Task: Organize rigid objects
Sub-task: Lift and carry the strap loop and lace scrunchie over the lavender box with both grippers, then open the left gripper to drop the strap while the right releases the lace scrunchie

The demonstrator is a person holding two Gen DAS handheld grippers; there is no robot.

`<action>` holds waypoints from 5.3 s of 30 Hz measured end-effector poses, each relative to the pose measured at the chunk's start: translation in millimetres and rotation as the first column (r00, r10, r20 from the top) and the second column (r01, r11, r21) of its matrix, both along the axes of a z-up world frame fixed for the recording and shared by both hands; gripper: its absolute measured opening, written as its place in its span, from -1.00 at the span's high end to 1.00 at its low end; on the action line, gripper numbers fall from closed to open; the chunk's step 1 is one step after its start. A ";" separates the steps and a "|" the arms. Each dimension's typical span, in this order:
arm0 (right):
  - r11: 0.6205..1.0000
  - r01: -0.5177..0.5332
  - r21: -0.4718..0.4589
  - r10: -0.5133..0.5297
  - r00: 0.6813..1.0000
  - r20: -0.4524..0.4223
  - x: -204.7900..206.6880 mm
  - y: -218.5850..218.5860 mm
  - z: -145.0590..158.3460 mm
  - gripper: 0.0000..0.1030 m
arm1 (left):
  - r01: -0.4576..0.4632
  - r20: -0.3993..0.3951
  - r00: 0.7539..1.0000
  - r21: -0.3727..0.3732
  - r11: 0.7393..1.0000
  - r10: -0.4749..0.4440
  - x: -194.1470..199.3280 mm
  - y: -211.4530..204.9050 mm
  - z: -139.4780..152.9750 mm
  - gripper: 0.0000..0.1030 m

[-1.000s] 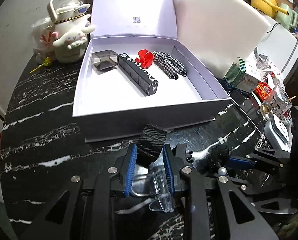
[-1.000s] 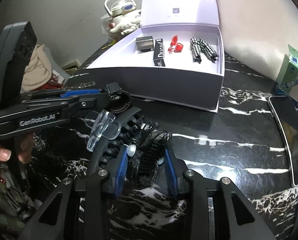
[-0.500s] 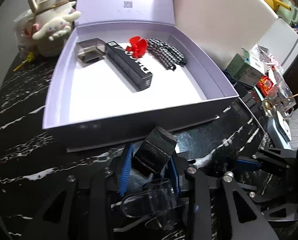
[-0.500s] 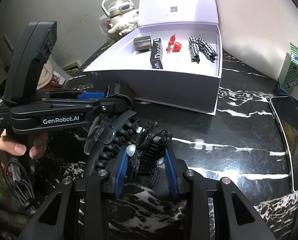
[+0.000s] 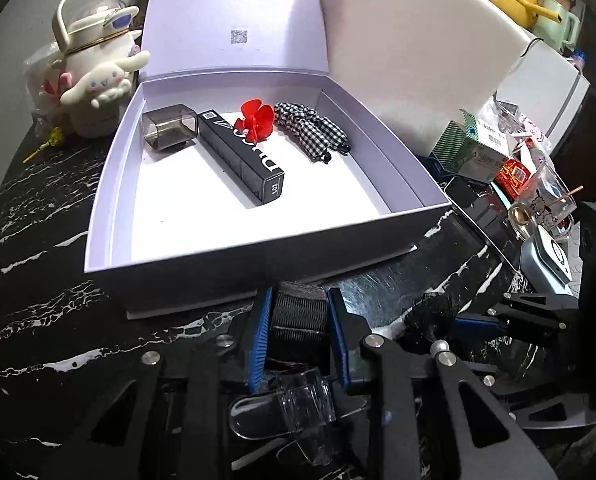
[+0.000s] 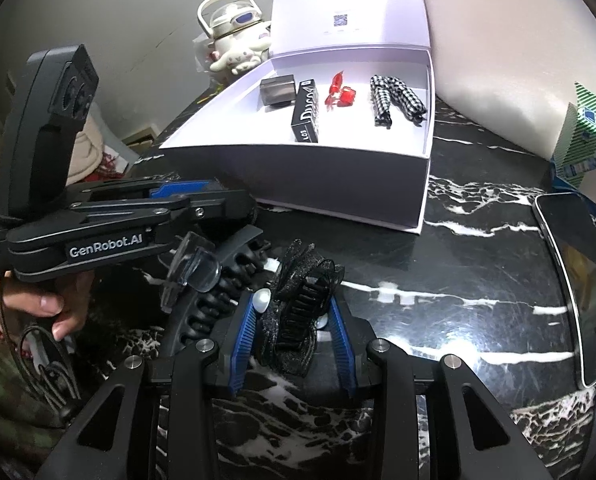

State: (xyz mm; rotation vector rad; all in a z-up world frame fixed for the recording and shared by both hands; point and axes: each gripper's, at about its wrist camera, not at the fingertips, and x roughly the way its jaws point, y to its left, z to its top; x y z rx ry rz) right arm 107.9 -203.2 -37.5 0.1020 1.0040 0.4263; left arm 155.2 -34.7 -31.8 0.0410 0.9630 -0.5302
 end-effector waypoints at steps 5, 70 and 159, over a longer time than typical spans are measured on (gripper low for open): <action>1.000 0.015 -0.014 -0.015 1.000 0.007 -4.5 -1.2 1.0 0.31 | -0.010 0.018 1.000 -0.001 1.000 0.010 -6.2 2.1 5.1 0.48; 0.998 -0.030 -0.057 0.044 0.963 0.266 -7.0 11.2 100.6 0.31 | -0.084 0.157 0.983 -0.071 0.994 0.094 -52.8 26.3 105.5 0.48; 0.977 0.030 -0.210 -0.014 0.997 0.078 235.9 -8.4 8.1 0.30 | 0.050 0.019 0.998 0.104 0.993 -0.052 220.6 -63.3 19.7 0.48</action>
